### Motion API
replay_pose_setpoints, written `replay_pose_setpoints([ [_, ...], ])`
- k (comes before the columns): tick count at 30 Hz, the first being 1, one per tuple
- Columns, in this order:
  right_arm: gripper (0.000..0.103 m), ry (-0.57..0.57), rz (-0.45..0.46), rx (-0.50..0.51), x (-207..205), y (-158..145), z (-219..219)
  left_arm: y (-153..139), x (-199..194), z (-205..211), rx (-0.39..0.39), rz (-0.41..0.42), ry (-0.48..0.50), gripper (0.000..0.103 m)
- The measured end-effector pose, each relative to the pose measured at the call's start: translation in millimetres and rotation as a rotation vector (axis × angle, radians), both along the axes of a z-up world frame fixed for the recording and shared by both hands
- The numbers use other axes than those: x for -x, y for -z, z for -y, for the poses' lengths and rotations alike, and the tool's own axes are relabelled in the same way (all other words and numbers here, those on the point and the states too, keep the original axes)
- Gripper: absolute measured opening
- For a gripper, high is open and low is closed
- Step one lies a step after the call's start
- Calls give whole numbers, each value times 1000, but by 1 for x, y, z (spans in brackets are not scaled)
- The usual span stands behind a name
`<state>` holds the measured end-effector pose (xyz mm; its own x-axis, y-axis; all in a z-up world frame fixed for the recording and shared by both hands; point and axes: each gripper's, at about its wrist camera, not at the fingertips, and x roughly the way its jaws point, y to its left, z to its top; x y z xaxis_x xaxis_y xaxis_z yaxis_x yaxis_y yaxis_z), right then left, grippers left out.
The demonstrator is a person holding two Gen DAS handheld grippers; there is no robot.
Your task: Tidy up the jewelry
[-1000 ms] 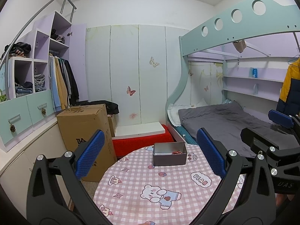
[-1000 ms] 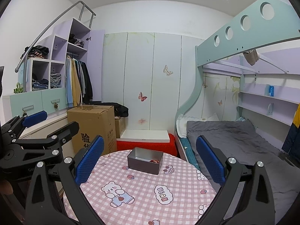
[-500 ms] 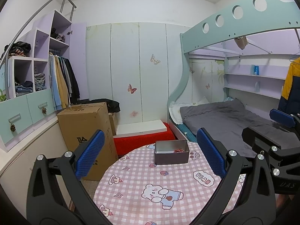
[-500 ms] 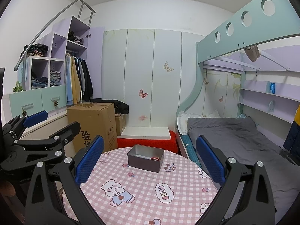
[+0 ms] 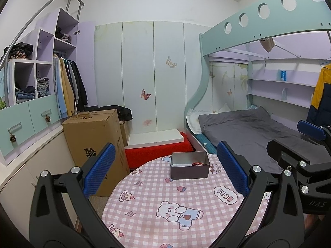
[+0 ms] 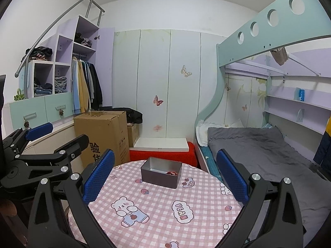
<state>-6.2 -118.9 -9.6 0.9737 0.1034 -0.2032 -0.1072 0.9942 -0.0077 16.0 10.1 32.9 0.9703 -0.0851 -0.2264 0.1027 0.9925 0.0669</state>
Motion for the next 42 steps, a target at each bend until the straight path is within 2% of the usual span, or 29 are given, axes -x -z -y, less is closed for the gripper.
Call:
replay_pose_setpoints([
  [14,95,6,-26,-6,-16,10,0,11,-19,-2,16,-33,8,96],
  [24,95,12,-44,-8,-28,15,2,16,-30,2,1,-37,-8,96],
  [42,95,20,-99,-23,-55,30,8,34,-59,8,-5,-96,-7,96],
])
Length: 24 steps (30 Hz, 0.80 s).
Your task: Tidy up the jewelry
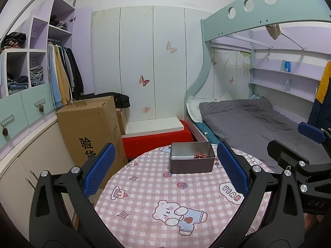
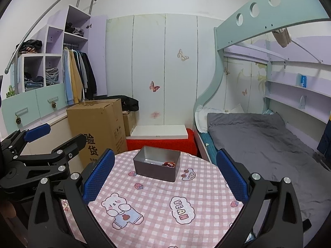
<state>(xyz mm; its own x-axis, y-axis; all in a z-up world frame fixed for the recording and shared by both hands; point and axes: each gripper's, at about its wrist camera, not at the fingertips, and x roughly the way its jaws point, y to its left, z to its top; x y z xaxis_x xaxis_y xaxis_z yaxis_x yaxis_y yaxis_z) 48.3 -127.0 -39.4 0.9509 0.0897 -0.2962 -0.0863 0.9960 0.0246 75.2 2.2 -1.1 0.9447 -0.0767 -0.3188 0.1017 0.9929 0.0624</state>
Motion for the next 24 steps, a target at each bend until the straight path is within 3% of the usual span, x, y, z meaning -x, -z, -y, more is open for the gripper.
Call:
replay_pose_setpoints([
  [12,95,10,-110,-2,-35,32,7,35,-40,7,-14,-118,-9,96],
  [19,95,24,-260,0,-68,73,9,87,-82,9,-30,-324,-62,96],
  [24,95,55,-414,8,-94,117,14,140,-119,-2,12,-554,-125,96],
])
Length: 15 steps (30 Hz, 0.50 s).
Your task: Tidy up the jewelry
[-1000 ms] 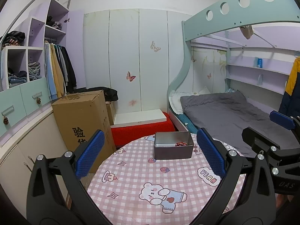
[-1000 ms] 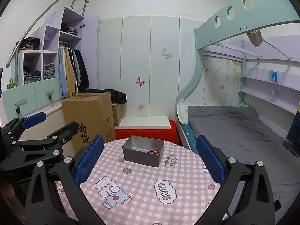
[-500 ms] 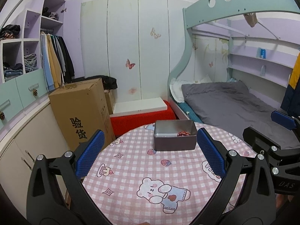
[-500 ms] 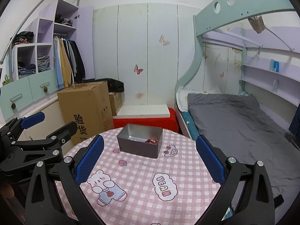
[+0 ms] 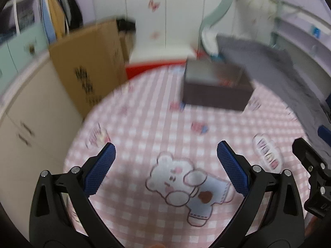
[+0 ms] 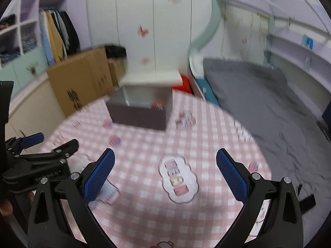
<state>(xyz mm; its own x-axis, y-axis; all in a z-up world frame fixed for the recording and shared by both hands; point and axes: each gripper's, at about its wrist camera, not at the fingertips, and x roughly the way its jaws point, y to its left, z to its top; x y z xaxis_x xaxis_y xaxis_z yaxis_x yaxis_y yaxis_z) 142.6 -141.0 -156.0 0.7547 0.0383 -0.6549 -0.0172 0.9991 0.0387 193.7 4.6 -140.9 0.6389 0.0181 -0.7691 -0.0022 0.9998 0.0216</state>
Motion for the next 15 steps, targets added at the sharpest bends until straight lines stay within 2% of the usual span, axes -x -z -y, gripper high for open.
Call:
replay_pose_setpoints([
  [2,95,1,-56,4,-8,15,0,21,-12,-4,26,-92,-29,96],
  [5,95,-5,-145,11,-20,43,-3,46,-20,-7,31,-173,-61,96],
  [11,95,-18,-234,39,-34,76,-11,69,-21,-5,-4,-178,-52,96],
  [15,95,-20,-210,54,-33,76,-17,69,-22,-5,-4,-123,-57,97],
])
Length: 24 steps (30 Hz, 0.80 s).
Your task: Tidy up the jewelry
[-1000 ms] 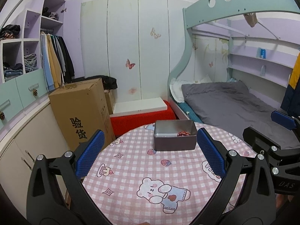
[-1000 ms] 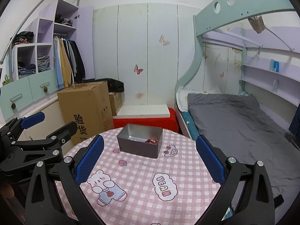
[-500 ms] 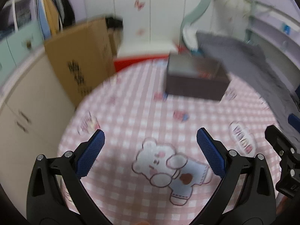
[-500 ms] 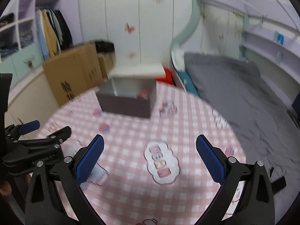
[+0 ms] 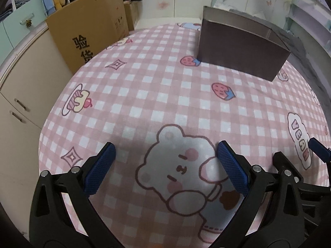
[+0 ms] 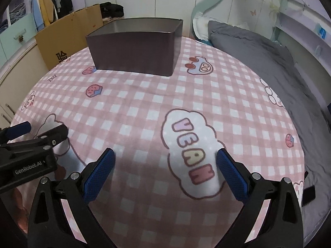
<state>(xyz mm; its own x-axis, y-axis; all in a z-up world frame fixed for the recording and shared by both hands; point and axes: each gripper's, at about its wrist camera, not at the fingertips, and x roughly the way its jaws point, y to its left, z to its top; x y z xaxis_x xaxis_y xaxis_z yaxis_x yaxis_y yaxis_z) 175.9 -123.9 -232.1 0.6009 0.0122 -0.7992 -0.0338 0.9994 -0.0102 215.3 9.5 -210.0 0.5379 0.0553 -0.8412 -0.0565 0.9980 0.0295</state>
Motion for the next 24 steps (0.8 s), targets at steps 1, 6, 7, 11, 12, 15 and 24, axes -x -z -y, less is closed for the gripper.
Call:
replay_pose_setpoints([
  [1,95,1,5,12,1,0,-2,1,1,0,2,15,-7,97],
  [6,95,2,13,40,1,2,-6,-2,4,-1,17,52,-20,97],
  [7,95,2,4,11,0,3,-2,-2,4,-2,23,53,-21,97],
  [11,96,2,-2,-10,-2,3,-2,-2,5,-2,20,52,-20,97],
  [12,96,2,0,-14,-2,2,3,-2,6,0,15,52,-20,97],
  [15,96,2,-2,-21,-2,2,6,-1,5,-1,16,52,-20,97],
  [24,96,2,-2,-20,-3,4,1,-1,5,-1,16,52,-20,97],
])
